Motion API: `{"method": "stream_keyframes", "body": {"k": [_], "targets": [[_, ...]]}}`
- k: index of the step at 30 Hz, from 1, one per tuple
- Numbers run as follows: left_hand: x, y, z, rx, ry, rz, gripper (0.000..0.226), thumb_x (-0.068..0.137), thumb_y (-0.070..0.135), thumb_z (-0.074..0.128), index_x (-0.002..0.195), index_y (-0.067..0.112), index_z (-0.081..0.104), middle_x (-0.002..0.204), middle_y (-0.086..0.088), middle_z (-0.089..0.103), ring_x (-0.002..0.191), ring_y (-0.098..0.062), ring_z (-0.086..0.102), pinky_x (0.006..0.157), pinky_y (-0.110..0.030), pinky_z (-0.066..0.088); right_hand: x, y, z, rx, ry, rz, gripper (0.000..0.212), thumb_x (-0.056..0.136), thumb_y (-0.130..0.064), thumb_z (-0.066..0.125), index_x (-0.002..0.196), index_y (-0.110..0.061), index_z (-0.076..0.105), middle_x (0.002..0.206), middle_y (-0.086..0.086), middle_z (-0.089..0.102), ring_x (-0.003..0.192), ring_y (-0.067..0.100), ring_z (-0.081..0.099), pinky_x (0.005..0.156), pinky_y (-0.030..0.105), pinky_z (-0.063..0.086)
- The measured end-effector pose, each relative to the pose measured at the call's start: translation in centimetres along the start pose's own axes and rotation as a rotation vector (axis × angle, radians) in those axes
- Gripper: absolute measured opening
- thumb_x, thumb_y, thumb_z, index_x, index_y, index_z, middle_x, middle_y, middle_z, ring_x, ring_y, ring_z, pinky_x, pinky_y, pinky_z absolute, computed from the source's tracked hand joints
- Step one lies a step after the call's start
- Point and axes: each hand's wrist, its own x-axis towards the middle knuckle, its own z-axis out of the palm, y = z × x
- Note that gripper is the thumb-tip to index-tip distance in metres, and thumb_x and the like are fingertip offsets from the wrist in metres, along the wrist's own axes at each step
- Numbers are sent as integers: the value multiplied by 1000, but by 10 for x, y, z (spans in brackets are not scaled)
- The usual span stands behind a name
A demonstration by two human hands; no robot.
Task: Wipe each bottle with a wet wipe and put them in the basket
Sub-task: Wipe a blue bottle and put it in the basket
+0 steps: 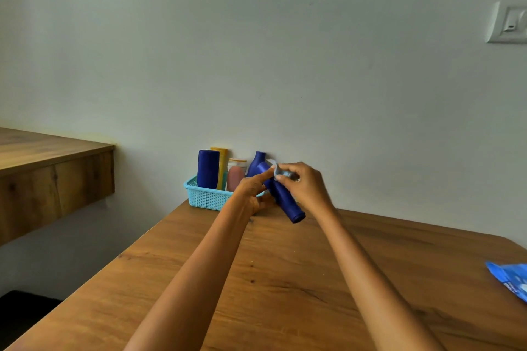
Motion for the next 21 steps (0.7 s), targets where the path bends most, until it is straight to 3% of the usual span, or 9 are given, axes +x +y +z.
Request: {"method": "stream_keyframes", "body": {"k": [3,5,9,13,17,21], "targets": [[5,4,-2,-58,41,32,77,75,28,78,137,3,40,133,-18,50,111,-32,54,94,-48,50,-6,-6,14,17,42,-49,23,88,-22,63,109,-14,70,102,5,71,92,16,65,75,23,49],[6,7,-8,-138,70,40,68,77,26,76,132,2,45,131,-19,53,114,-34,55,97,-52,46,-6,-6,13,18,5,-106,21,85,-19,66,104,-14,72,100,3,72,91,13,66,74,16,49],[8,10,-16,-242,73,53,66,78,25,75,133,4,44,129,-20,56,113,-35,58,94,-56,47,-2,-4,2,-33,-67,-106,18,80,-16,70,97,-15,74,93,-2,73,78,2,63,68,7,45],[10,15,-20,-282,86,103,64,79,23,74,132,3,45,124,-21,60,109,-37,61,90,-56,49,0,7,-14,-9,-139,-88,14,78,-16,73,92,-14,75,88,0,71,74,6,61,62,11,46],[8,15,-20,-323,85,123,63,79,21,75,131,1,45,122,-22,61,108,-37,61,88,-57,50,0,9,-18,89,-123,5,8,78,-17,73,85,-20,73,85,-4,68,73,3,58,60,6,44],[7,18,-21,-368,97,185,52,77,17,76,120,2,49,116,-21,62,103,-36,63,83,-58,52,-2,5,-15,409,-70,217,12,81,-13,69,79,-25,70,82,-2,68,70,10,64,66,22,54]]}}
